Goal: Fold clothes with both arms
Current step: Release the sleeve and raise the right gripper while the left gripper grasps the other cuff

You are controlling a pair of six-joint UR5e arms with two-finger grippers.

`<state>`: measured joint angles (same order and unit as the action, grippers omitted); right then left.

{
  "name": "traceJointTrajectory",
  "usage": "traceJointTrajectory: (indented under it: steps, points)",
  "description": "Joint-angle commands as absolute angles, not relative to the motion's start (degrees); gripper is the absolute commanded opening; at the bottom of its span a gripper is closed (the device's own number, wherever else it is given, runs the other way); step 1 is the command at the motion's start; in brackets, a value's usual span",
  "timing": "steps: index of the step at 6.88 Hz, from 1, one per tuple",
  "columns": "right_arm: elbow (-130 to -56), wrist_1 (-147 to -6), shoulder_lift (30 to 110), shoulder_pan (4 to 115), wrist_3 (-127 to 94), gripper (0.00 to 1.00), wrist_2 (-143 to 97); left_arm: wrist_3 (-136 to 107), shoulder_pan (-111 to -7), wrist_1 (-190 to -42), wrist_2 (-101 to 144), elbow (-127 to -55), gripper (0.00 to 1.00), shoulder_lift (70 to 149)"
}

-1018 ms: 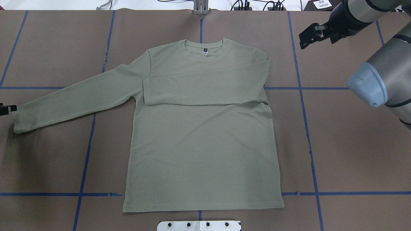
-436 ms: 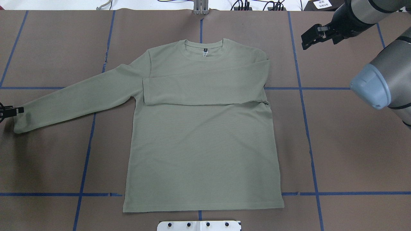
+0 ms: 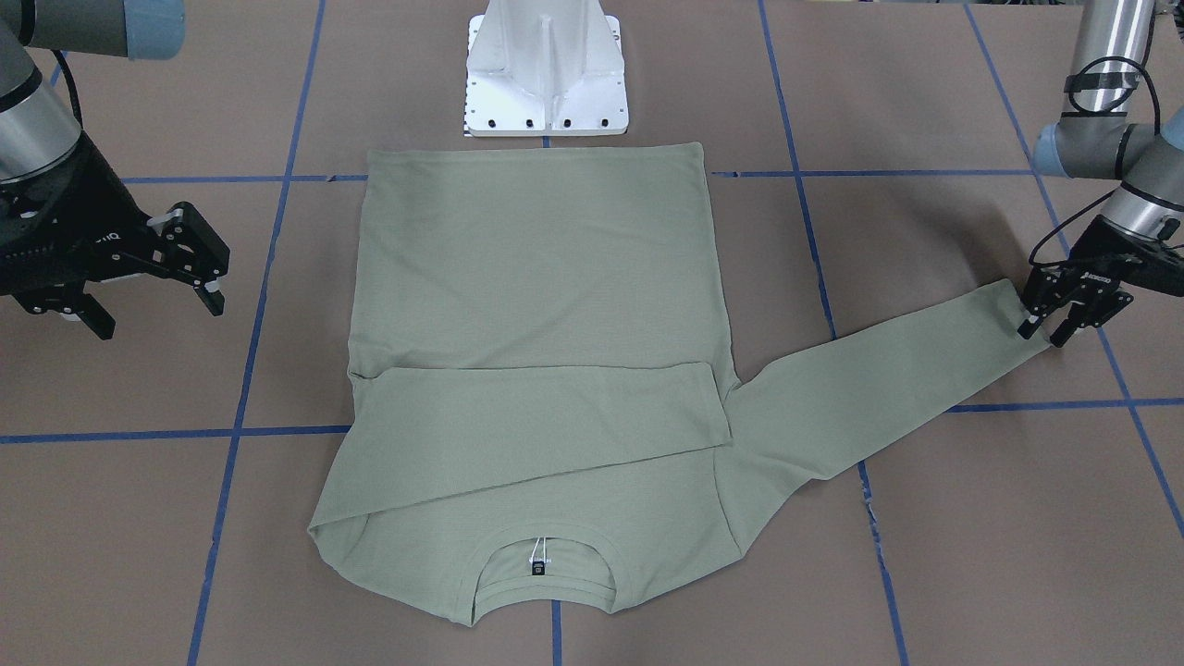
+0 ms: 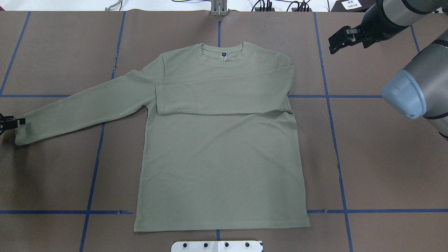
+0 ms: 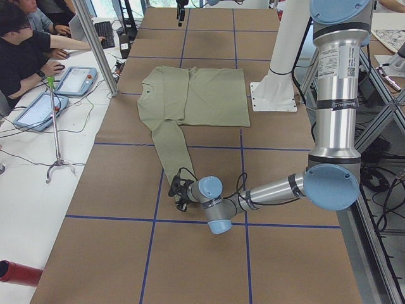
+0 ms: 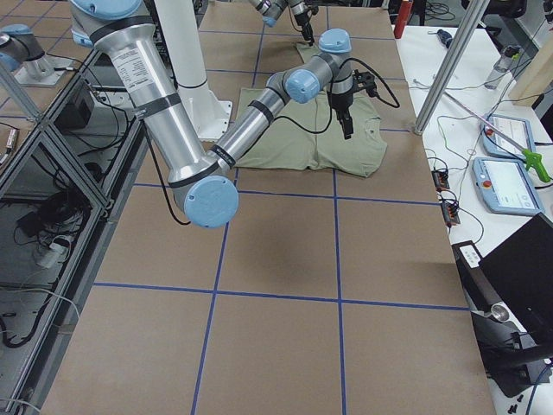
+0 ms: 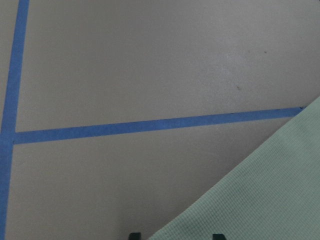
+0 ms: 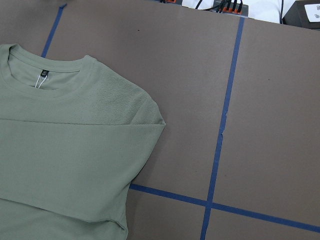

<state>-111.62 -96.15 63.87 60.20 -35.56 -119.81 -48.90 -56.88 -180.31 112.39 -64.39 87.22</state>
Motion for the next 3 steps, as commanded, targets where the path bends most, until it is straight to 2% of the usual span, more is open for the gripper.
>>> traceJointTrajectory:
  steps: [1,2,3]
  points:
    - [-111.6,-96.2,64.0,60.2,-35.6,1.00,-119.7,-47.6,-57.0,-180.3,112.4,-64.3,0.57,87.0]
    - [-111.7,-96.2,64.0,60.2,-35.6,1.00,-119.7,-47.6,-57.0,-180.3,112.4,-64.4,0.56,87.0]
    - [-111.7,-96.2,64.0,60.2,-35.6,1.00,-119.7,-47.6,-57.0,-180.4,112.3,-64.4,0.39,87.0]
